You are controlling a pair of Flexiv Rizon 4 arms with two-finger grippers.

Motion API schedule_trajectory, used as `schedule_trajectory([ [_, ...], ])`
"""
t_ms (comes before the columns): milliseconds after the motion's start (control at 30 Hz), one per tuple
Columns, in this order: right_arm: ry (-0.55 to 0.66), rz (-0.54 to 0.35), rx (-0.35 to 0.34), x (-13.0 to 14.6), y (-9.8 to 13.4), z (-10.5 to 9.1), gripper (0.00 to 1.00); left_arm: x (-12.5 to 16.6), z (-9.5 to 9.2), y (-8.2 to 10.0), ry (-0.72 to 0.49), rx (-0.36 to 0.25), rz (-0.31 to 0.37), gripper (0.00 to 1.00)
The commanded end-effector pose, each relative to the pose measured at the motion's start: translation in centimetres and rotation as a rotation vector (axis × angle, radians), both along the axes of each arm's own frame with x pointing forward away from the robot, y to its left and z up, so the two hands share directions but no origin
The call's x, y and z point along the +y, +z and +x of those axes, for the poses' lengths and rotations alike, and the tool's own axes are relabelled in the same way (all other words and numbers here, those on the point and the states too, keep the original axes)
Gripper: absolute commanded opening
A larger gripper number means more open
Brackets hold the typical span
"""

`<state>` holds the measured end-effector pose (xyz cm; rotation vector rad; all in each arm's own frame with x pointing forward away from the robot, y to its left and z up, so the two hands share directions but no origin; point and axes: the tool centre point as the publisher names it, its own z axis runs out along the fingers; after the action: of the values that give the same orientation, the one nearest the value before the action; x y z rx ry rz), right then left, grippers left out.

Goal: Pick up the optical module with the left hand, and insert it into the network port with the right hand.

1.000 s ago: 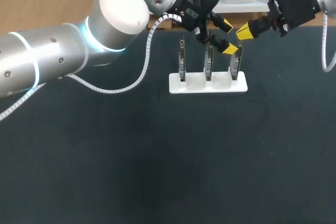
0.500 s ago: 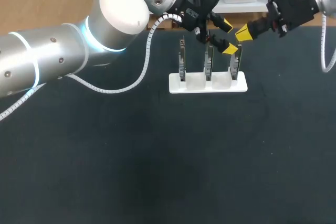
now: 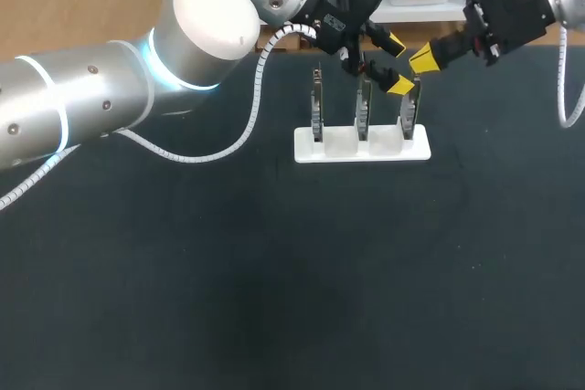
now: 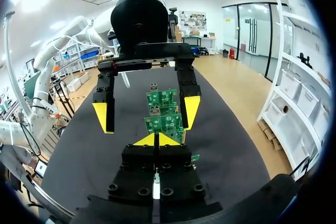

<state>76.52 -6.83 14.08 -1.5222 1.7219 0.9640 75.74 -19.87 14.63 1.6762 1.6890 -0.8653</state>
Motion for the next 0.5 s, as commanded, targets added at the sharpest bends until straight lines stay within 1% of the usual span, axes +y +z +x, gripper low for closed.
schedule_trajectory([
  [33, 0.001, 0.003, -0.002, 0.0, -0.8, 0.2, 0.00, 0.0, 0.0, 0.0, 0.000, 0.000, 0.001, 1.00],
  [200, -0.020, 0.043, -0.032, -0.1, 0.4, 0.5, 0.00, 0.0, 0.0, 0.0, 0.000, 0.000, 0.001, 1.00],
  [500, -0.046, 0.060, -0.093, -0.7, 2.4, 1.0, 0.00, 0.0, 0.0, 0.0, 0.000, 0.000, 0.001, 1.00],
])
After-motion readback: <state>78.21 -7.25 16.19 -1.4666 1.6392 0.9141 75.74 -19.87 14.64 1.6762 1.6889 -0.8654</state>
